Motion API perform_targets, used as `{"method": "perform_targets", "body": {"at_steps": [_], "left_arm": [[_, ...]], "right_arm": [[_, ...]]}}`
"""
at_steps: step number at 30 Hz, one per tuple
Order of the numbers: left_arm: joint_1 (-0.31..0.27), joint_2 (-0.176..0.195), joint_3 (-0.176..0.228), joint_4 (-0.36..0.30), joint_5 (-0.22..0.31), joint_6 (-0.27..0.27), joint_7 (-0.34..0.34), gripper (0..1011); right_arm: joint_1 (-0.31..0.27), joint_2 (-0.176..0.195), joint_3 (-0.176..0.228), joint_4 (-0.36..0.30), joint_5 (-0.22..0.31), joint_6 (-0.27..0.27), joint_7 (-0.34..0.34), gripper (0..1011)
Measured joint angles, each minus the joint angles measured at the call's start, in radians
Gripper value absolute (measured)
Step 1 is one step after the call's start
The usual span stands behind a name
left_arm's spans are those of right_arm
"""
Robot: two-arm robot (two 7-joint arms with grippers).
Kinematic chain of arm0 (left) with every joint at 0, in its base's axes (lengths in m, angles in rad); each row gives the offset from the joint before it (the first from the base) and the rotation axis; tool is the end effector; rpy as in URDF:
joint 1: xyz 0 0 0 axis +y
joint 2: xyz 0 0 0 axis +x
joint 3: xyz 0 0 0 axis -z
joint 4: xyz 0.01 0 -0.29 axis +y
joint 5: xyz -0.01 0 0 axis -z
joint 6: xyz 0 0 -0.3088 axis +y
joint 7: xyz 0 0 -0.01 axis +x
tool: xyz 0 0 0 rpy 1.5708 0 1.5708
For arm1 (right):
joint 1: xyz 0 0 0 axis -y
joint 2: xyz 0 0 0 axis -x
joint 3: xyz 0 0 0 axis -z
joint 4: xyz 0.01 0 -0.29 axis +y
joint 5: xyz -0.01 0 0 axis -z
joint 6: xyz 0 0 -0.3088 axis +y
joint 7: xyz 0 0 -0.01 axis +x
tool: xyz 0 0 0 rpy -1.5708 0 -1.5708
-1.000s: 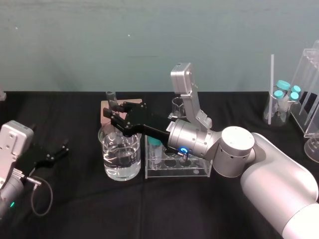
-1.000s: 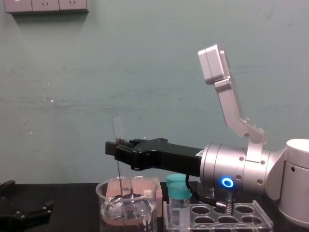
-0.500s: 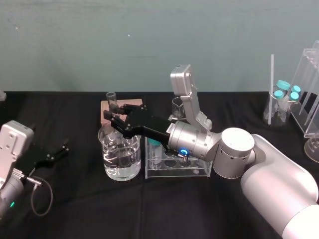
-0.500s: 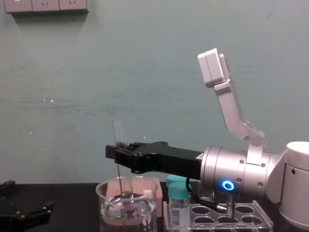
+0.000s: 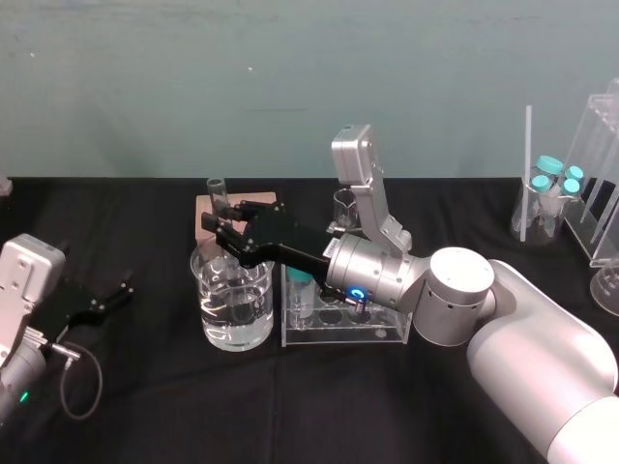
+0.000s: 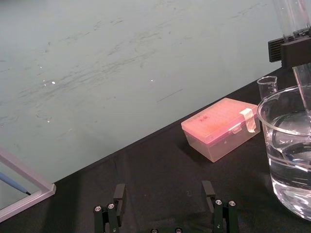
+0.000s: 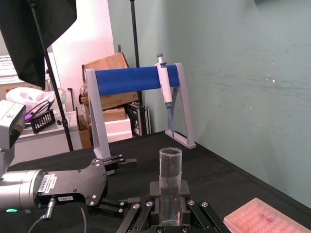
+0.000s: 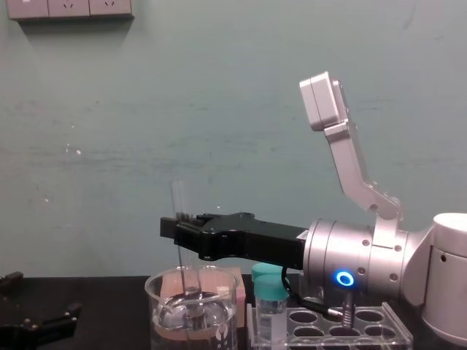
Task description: Hold the test tube with one hand and immerse one end into the beaker, then return it to the test tube rack.
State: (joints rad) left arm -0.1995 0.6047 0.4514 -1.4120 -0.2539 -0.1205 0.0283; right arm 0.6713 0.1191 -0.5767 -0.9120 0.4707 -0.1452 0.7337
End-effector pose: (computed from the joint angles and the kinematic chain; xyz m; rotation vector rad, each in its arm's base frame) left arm 0.3581 0.0827 -0.3023 0.3045 -0.2850 1.2480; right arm 0.4829 0.0800 -0.2614 0.0549 -0.0129 -0.4763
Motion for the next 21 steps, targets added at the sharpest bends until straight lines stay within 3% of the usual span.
{"method": "perform_targets", "body": {"at_steps": [21], "left_arm": [[0.000,0.000,0.000,0.000,0.000,0.000,0.000,1000]], "right_arm": [[0.007,-0.001,0.004,0.008,0.003,-0.006,0.007,230]]}}
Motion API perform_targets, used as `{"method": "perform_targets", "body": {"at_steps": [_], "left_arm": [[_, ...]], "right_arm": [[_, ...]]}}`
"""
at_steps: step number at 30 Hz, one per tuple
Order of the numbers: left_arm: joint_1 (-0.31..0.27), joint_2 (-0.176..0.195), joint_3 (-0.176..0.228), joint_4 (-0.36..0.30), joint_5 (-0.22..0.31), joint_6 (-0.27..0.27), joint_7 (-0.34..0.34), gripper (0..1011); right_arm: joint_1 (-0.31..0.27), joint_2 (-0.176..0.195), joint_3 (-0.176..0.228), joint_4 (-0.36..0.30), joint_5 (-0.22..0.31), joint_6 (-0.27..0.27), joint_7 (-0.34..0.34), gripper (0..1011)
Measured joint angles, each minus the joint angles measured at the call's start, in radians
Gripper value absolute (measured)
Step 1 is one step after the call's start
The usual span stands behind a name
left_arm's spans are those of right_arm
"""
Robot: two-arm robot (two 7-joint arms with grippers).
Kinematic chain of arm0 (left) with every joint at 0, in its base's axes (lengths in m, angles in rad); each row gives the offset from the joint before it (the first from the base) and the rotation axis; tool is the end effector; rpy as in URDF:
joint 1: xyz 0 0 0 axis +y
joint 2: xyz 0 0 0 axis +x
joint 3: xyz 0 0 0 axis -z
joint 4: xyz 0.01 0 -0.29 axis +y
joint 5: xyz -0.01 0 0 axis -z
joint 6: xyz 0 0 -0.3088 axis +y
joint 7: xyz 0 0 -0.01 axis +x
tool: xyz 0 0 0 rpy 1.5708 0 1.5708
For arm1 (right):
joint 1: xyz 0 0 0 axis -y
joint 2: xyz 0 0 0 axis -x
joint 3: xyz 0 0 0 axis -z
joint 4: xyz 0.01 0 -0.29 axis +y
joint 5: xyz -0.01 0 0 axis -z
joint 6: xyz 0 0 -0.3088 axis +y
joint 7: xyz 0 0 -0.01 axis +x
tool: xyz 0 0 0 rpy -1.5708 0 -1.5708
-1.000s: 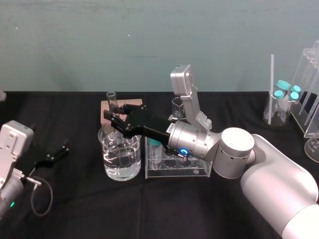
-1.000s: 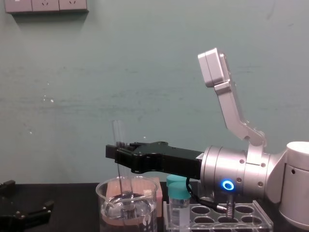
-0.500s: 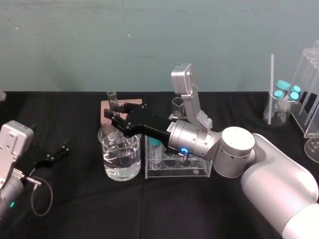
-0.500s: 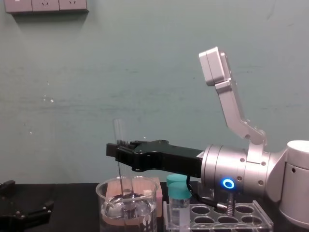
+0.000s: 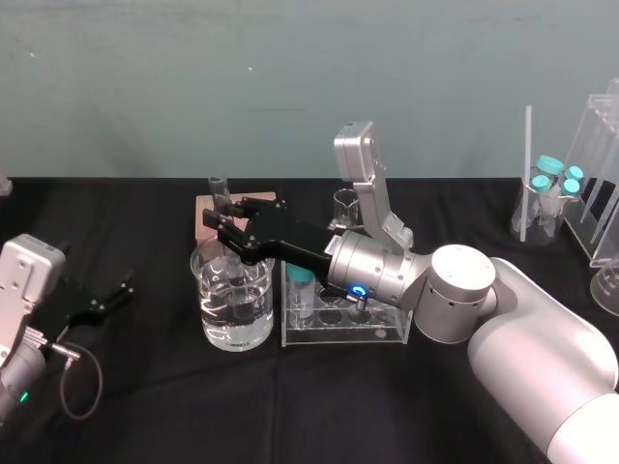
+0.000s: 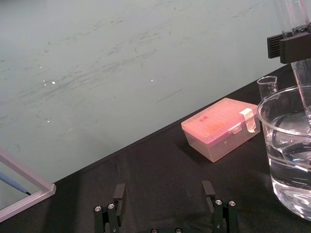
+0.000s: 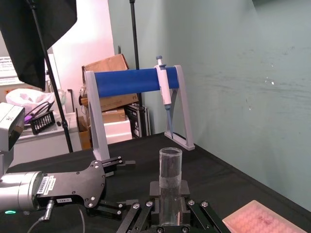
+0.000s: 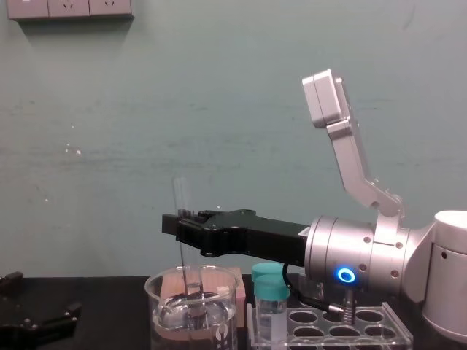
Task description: Hold the test tube with one hand and immerse one end into the beaker, then return it to the test tube rack.
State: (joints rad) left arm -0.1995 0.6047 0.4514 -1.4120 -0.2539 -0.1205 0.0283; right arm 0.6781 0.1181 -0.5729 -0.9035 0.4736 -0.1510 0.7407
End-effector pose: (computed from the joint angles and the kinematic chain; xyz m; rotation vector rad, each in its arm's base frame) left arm 0.3581 0.0827 -0.3023 0.3045 -0.2850 1.2480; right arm 0.4851 0.0785 -0.2600 0.0605 -0.0166 -0.4756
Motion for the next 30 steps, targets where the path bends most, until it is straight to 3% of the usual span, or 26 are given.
{"method": "perform_targets", "body": {"at_steps": [30], "left_arm": [[0.000,0.000,0.000,0.000,0.000,0.000,0.000,1000]], "right_arm": [[-0.001,0.004,-0.001,-0.004,0.002,0.001,0.005,230]]}}
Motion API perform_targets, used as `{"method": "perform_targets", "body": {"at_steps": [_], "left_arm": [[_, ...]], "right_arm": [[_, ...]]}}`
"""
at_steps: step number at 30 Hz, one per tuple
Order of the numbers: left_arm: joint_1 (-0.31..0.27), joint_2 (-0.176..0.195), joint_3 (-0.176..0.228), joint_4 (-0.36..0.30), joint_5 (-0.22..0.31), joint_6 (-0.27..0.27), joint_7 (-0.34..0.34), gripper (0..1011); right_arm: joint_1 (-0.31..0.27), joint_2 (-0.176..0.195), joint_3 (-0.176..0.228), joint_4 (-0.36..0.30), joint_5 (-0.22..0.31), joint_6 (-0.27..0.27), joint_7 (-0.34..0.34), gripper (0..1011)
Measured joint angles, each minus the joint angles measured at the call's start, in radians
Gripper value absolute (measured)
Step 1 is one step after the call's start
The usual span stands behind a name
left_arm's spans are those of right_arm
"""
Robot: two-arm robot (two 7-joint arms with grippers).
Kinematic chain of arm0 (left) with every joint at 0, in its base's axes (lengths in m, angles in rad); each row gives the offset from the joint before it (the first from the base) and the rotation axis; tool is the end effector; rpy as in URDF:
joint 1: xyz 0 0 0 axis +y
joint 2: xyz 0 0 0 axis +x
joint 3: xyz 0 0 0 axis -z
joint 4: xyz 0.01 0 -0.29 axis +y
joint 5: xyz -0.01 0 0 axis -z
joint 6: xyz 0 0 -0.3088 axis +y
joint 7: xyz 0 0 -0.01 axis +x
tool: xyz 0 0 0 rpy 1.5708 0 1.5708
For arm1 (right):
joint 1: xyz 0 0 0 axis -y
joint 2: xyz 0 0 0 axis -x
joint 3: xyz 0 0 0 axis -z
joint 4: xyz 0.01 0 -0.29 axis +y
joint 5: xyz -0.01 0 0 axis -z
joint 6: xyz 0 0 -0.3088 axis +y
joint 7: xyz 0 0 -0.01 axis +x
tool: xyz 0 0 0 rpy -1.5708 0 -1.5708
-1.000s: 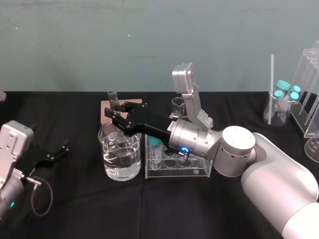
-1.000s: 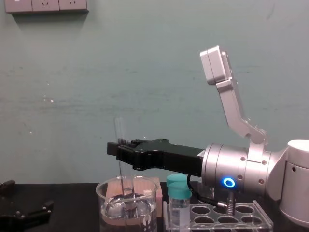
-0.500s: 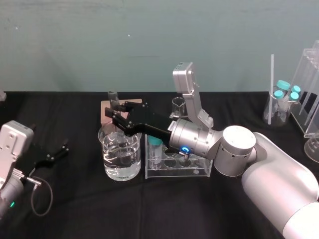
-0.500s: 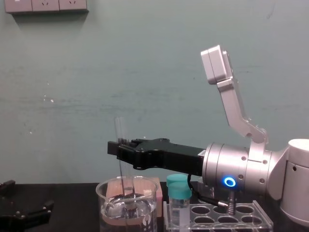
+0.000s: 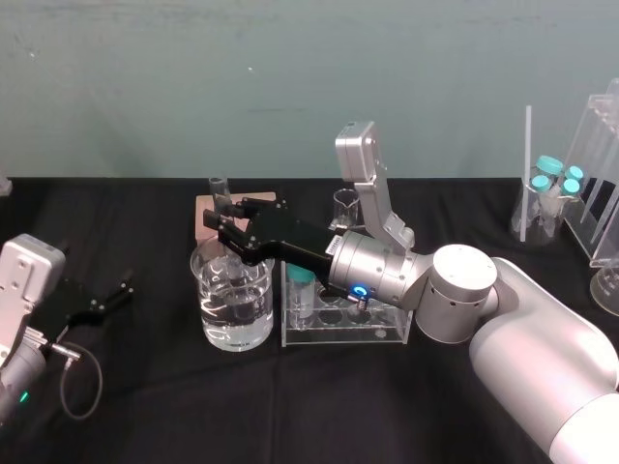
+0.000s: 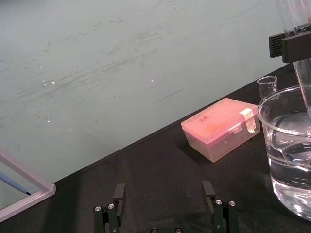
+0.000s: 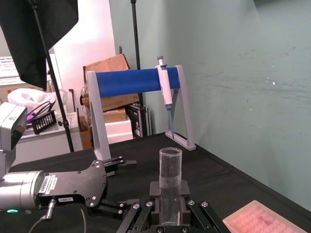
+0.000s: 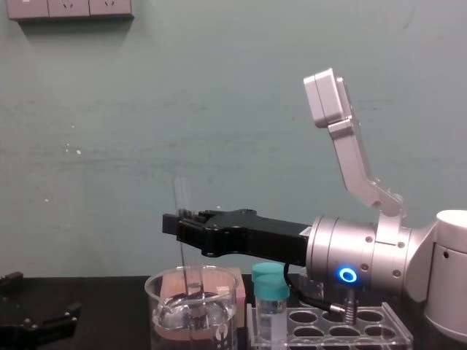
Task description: Hold the test tube with one hand and immerse one end into the beaker, then return it to the test tube rack.
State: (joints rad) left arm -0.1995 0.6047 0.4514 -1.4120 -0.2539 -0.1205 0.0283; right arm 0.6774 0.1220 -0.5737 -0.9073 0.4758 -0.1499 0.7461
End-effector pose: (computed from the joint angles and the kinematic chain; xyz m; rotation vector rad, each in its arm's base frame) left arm 0.3581 0.0827 -0.3023 0.3045 -0.2850 1.2480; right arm 0.4850 0.0772 -0.2596 0.0601 -0.0174 -0.4706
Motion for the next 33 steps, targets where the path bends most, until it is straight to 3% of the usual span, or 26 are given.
{"method": "perform_targets", "body": {"at_steps": [33], "left_arm": [[0.000,0.000,0.000,0.000,0.000,0.000,0.000,1000]], "right_arm": [[0.000,-0.001,-0.001,0.000,0.001,-0.001,0.000,230]]}}
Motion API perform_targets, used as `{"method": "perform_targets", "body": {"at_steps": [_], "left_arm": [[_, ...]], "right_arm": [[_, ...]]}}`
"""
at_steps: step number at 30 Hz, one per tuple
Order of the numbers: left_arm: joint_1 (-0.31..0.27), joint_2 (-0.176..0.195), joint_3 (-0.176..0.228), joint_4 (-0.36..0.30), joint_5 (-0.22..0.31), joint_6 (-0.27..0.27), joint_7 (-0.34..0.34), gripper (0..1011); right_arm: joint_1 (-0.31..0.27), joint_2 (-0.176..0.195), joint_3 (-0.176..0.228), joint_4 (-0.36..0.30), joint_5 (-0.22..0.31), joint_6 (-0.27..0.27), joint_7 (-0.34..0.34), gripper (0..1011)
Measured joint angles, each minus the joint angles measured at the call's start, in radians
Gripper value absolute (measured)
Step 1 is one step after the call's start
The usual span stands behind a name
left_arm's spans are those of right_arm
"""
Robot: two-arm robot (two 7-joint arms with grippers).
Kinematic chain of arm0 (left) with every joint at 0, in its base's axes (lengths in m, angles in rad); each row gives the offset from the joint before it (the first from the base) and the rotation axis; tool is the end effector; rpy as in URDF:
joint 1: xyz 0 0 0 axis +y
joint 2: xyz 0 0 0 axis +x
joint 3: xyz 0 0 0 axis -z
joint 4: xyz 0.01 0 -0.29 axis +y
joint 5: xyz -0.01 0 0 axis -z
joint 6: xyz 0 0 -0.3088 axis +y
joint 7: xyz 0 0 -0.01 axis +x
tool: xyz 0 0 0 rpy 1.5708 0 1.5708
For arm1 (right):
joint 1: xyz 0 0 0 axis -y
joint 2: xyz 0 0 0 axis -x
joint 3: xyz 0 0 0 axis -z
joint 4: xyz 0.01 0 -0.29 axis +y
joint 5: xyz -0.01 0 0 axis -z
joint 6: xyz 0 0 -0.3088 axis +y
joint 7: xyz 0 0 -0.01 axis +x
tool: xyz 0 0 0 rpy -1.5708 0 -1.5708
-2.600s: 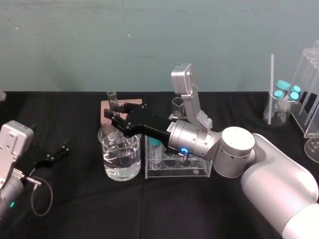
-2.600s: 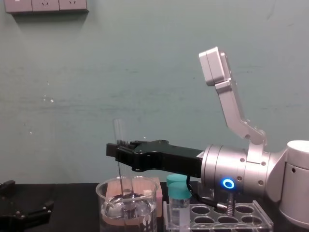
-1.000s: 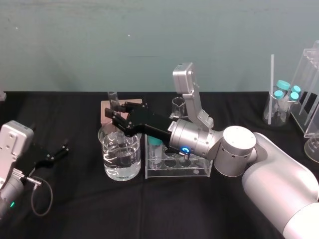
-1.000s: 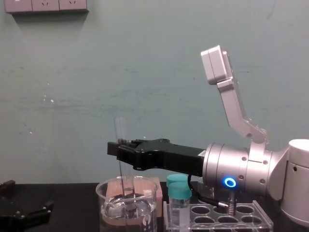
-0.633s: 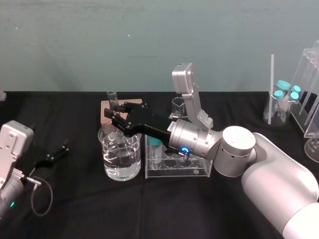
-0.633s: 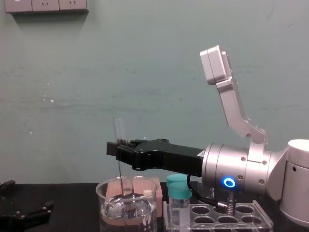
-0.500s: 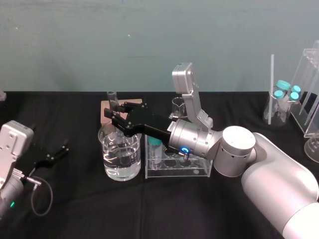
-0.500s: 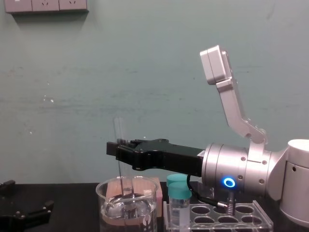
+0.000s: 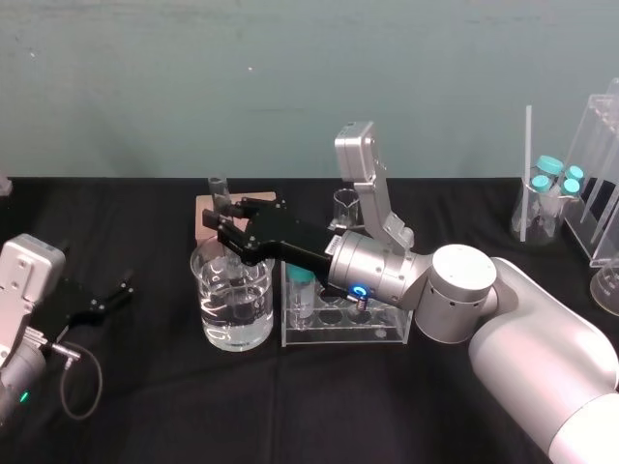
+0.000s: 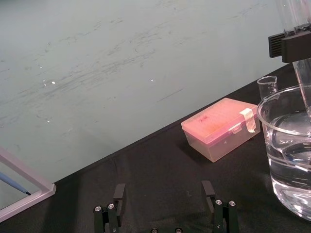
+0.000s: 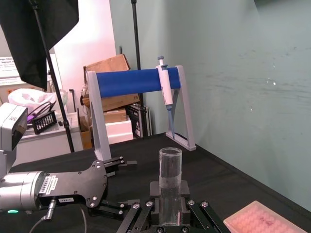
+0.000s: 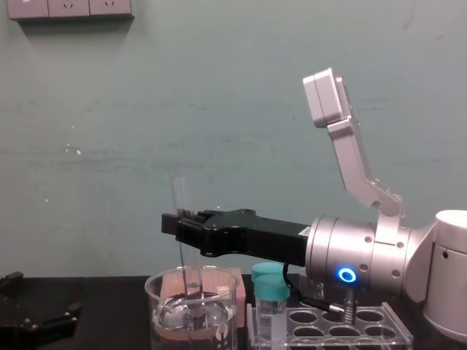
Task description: Hold the test tube with one hand and immerse one end into the beaker, then return it to the test tube rack.
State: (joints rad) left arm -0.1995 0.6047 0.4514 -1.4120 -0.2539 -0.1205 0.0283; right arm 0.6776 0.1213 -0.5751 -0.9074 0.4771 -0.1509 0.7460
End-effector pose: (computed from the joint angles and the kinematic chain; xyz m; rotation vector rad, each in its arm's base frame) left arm 0.3581 0.0827 -0.3023 0.3045 -0.2850 1.2480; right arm 0.4849 0.0779 -0.2596 0.0615 -0.0177 -0.4693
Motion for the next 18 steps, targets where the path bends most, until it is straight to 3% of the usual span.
{"method": "perform_targets", "body": {"at_steps": [18], "left_arm": [[0.000,0.000,0.000,0.000,0.000,0.000,0.000,1000]], "right_arm": [[-0.001,0.003,0.001,-0.006,0.000,-0.001,0.000,230]]}}
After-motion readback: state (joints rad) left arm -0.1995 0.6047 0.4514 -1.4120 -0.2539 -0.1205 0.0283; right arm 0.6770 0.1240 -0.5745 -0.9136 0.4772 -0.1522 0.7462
